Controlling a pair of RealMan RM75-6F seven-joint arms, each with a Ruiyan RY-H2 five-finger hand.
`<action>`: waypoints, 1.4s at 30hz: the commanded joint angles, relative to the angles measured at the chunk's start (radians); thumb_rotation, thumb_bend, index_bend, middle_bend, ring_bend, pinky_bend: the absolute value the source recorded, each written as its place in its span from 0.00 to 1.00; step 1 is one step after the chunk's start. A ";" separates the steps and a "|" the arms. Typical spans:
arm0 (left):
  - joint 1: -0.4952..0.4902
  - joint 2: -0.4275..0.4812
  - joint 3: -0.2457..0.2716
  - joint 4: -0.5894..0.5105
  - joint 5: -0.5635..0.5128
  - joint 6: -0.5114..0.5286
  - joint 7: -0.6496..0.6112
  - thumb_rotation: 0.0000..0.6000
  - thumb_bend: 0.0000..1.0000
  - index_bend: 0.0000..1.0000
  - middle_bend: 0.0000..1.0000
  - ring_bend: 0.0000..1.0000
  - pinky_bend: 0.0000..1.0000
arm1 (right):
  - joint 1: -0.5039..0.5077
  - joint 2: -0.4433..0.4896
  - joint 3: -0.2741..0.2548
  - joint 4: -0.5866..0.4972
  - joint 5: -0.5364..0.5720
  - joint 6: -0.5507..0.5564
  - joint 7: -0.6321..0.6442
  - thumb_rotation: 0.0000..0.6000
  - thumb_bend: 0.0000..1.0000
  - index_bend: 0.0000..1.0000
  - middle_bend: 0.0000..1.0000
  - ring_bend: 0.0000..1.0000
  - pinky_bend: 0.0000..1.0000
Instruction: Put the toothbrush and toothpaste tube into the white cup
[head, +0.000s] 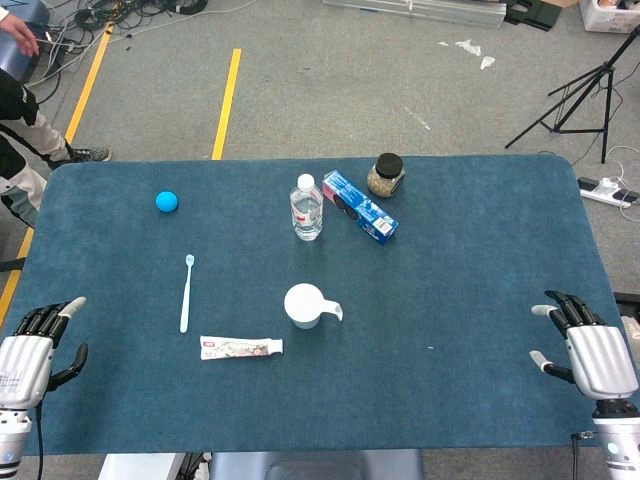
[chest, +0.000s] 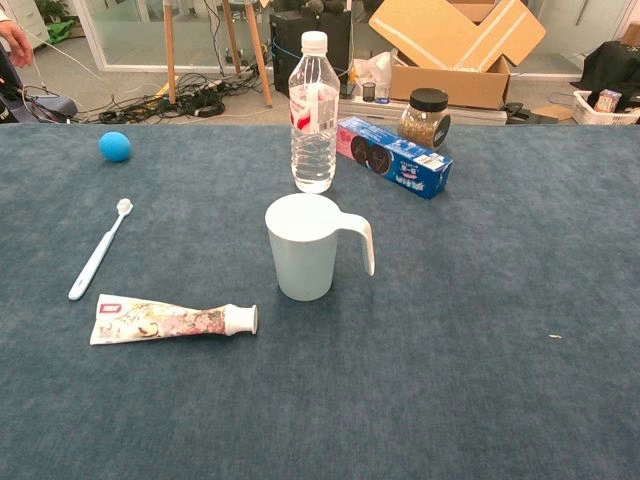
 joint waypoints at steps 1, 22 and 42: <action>0.000 0.000 0.001 0.000 -0.004 -0.005 0.001 1.00 0.43 0.15 0.23 0.20 0.21 | 0.001 -0.002 -0.002 -0.003 -0.009 0.002 -0.001 1.00 0.10 0.35 0.22 0.19 0.45; -0.171 0.169 0.072 -0.142 0.125 -0.281 -0.034 1.00 0.78 0.18 0.99 0.94 1.00 | 0.007 -0.004 -0.003 -0.003 -0.022 0.002 0.007 1.00 0.10 0.35 0.22 0.19 0.45; -0.373 0.082 0.040 -0.072 0.081 -0.546 0.204 1.00 0.89 0.08 1.00 0.94 1.00 | 0.010 0.008 0.001 -0.007 -0.016 -0.003 0.029 1.00 0.10 0.35 0.22 0.19 0.45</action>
